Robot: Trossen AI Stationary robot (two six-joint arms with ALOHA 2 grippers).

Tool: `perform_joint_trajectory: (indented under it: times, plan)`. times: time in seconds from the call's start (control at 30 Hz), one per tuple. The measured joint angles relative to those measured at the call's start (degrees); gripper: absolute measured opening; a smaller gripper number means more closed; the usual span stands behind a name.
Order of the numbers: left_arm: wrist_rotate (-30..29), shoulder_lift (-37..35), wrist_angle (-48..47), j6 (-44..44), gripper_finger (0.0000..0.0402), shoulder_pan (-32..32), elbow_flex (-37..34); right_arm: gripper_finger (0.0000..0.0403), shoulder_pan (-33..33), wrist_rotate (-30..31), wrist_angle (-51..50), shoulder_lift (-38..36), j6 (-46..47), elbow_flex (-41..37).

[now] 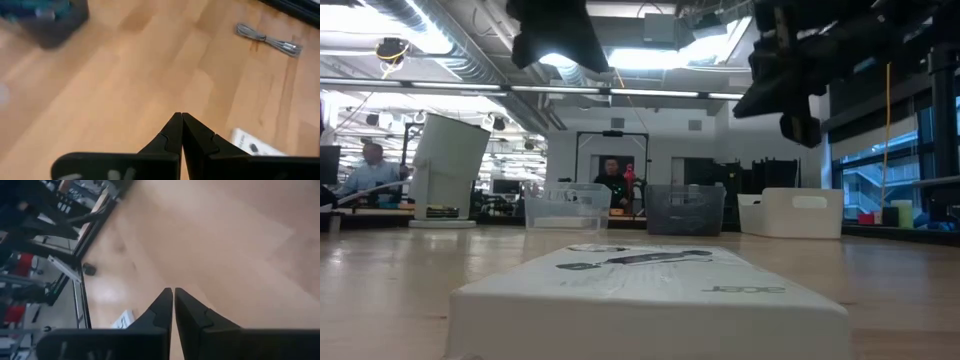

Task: Pick and place items into bin
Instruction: Put the SD card reader into the transparent bin

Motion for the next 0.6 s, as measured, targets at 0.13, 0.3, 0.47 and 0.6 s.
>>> perform_joint_trajectory:
  times: [0.13,0.3,0.47,0.6]
  plan:
    - [3.5,0.95,-2.08,-4.87,0.0002,-1.55,0.64,0.0005,6.15,6.17,-2.71,1.43,0.16,3.18]
    - [4.97,0.97,-2.5,-6.29,0.0002,-4.81,0.23,0.0003,15.38,16.44,-8.44,7.47,2.42,12.19]
    - [3.81,0.97,-2.21,-7.62,0.0002,-10.07,0.23,0.0002,21.9,20.34,-25.18,18.94,6.9,26.36]
    - [1.24,0.97,-2.0,-14.83,0.0002,-14.35,0.23,0.0002,25.46,20.41,-39.8,28.71,13.97,38.09]
